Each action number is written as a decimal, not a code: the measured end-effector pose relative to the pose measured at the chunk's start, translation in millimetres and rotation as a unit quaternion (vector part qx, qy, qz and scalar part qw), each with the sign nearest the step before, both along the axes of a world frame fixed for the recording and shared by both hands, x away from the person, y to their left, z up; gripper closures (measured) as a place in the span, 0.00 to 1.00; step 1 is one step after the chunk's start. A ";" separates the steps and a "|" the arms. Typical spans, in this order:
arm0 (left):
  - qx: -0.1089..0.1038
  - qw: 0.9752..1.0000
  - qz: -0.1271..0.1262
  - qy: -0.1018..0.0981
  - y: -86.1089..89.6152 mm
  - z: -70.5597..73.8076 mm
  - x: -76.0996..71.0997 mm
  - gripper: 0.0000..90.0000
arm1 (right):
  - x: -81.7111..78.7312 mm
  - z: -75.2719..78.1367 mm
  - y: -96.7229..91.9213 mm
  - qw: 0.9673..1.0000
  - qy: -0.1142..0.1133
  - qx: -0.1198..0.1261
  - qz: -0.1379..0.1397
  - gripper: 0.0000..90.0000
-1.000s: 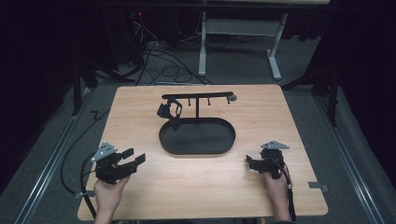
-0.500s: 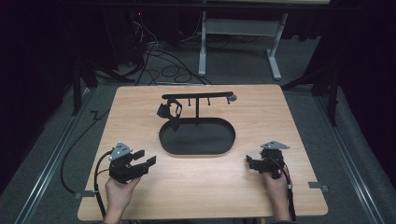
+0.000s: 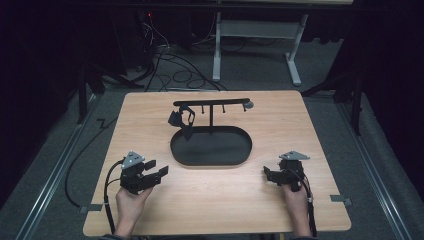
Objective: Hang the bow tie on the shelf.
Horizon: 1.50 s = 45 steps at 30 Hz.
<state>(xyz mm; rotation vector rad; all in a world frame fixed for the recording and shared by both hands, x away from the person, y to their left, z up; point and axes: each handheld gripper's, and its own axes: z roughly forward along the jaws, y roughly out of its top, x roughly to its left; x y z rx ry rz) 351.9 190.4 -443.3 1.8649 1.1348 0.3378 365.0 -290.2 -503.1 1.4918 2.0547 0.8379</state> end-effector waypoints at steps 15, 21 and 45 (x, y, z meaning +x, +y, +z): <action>0.013 1.000 0.003 0.020 -1.9 -14.4 13.2 0.47 | 0.1 0.0 -0.1 1.000 0.000 0.000 0.000 0.19; 0.012 1.000 0.007 0.027 -3.1 -20.3 17.5 0.48 | 0.0 0.0 0.0 1.000 0.000 0.000 0.000 0.19; 0.041 0.998 0.026 0.038 -0.7 -39.1 27.4 0.48 | 0.0 0.0 0.0 1.000 0.000 0.000 0.000 0.19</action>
